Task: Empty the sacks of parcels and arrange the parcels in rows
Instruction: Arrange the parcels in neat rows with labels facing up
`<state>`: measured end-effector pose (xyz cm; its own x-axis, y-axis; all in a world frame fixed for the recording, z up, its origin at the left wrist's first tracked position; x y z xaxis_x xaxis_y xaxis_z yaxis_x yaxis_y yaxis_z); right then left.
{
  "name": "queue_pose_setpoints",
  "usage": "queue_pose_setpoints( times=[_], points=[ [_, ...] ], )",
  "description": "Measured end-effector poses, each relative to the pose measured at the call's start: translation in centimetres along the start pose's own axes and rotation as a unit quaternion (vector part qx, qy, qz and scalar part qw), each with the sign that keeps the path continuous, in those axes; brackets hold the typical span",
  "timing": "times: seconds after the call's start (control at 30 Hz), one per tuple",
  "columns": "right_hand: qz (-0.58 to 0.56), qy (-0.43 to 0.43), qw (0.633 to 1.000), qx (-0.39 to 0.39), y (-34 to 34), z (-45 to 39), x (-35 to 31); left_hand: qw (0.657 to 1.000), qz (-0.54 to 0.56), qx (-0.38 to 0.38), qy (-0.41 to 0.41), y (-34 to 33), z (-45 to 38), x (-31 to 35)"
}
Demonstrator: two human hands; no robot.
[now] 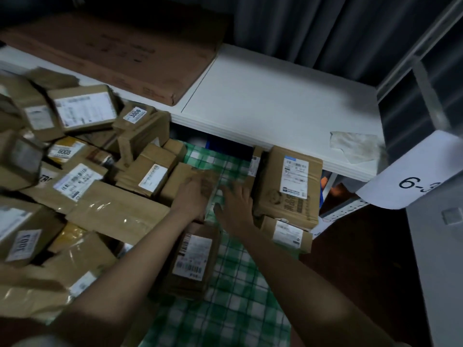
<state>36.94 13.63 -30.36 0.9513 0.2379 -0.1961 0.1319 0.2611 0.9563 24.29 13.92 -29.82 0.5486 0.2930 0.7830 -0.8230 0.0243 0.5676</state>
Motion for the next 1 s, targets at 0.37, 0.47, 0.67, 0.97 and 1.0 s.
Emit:
queue_pose_setpoints(
  times=[0.37, 0.47, 0.67, 0.97, 1.0],
  points=[
    [0.016, 0.020, 0.988, -0.154, -7.1, -5.0, -3.9, 1.000, -0.005, -0.009, -0.016, 4.3, -3.0, -2.7],
    [-0.055, -0.114, 0.978, -0.168, -7.5, -5.4, -3.3, 1.000, 0.007, -0.015, 0.002, 4.0, -4.4, -5.6],
    [-0.197, -0.265, 0.922, -0.204, -8.2, -5.0, -3.0, 0.999, 0.011, -0.036, 0.005, 5.1, -2.6, -3.2],
    [-0.370, -0.276, 0.879, -0.123, -8.9, -4.9, -0.8, 0.992, -0.009, -0.106, 0.064, 2.9, -3.1, -3.2],
    [-0.389, -0.270, 0.874, -0.108, -8.7, -4.8, -0.5, 0.989, -0.011, -0.128, 0.078, 2.2, -3.1, -3.1]
  ],
)
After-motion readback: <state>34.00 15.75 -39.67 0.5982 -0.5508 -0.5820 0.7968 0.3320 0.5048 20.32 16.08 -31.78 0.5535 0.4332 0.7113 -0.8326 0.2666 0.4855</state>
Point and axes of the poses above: each hand's wrist, its own z-axis away from the middle knuckle, its own y-axis out of the back of the hand, x = y × z, the point moved 8 cm from there along -z, towards the middle knuckle, and after that the axes turned 15 degrees about z, right-handed, at the moved point
